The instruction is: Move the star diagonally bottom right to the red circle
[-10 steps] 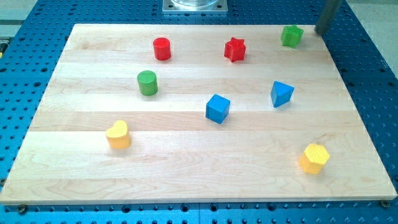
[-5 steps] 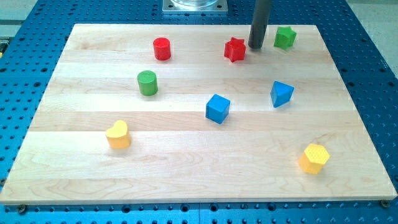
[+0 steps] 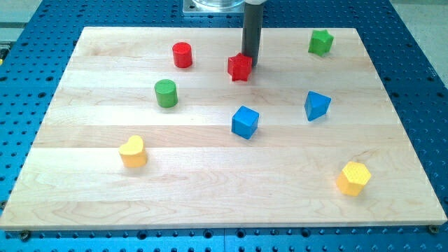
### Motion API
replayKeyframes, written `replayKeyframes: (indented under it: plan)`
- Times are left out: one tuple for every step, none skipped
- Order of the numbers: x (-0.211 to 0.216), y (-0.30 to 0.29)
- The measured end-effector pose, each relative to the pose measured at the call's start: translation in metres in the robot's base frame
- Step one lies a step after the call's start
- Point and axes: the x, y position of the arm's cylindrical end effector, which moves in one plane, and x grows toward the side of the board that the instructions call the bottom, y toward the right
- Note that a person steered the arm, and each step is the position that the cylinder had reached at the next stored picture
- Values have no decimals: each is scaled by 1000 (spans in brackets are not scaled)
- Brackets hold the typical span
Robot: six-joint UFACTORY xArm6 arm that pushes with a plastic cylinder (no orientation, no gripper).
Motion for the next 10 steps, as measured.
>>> replayKeyframes:
  plan:
    - [25,0]
    - [26,2]
    - [28,9]
    - [46,21]
    - [47,18]
    - [23,47]
    - [5,72]
    - [4,89]
    - [-3,97]
    - [-12,65]
